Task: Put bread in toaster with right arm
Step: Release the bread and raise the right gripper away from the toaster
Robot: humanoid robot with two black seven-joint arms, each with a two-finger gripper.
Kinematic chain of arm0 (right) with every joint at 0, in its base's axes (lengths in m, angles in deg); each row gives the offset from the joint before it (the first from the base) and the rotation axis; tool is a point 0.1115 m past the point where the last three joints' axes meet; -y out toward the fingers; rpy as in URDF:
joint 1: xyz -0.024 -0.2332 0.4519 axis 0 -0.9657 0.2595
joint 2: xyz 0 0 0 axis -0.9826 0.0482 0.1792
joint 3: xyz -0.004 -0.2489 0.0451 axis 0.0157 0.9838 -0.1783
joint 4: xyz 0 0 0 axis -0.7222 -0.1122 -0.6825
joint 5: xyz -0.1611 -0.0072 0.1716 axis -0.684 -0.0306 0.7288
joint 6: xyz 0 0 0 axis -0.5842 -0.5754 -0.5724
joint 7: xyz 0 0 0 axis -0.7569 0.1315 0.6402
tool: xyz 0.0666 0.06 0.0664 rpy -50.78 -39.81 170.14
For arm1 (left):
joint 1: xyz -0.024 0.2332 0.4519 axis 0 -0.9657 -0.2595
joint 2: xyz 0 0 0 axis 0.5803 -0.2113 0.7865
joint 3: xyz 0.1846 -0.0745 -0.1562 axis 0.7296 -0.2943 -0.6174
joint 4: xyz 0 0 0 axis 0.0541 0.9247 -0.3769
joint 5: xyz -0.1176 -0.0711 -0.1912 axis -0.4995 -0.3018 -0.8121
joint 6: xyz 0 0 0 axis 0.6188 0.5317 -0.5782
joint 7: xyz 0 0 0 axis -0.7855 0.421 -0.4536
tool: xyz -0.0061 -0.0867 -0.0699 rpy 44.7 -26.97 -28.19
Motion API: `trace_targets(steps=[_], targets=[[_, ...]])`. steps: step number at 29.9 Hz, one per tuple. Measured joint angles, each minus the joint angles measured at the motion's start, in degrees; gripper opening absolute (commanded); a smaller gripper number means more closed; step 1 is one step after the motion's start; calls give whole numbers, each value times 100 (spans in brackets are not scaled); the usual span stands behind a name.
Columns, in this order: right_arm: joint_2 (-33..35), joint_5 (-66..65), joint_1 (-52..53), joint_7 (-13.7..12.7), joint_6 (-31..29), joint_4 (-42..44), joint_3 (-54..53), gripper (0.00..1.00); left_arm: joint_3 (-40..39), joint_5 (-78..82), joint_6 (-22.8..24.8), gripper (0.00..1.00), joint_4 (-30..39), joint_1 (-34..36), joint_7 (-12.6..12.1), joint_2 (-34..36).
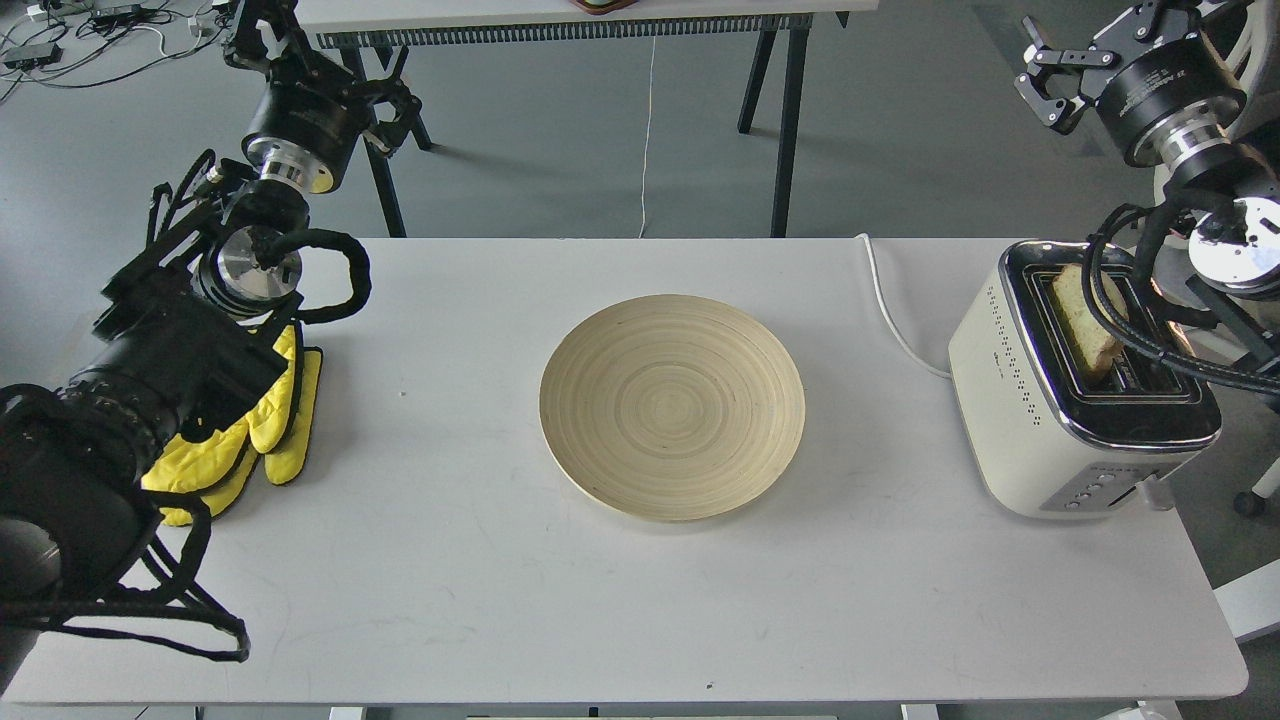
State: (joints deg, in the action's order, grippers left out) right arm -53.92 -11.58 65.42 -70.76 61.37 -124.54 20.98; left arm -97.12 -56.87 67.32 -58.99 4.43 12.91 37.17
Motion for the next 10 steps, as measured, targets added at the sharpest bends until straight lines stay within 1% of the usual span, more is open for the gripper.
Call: trace_targets(steps=[4,10], targets=[[-305,1,-335,-36,21,71,-630,100,0,0,0,100,1,7,0,-6],[-468,-26,-374,88,10,246,-1019,100,0,0,0,100,4,7,0,-6]])
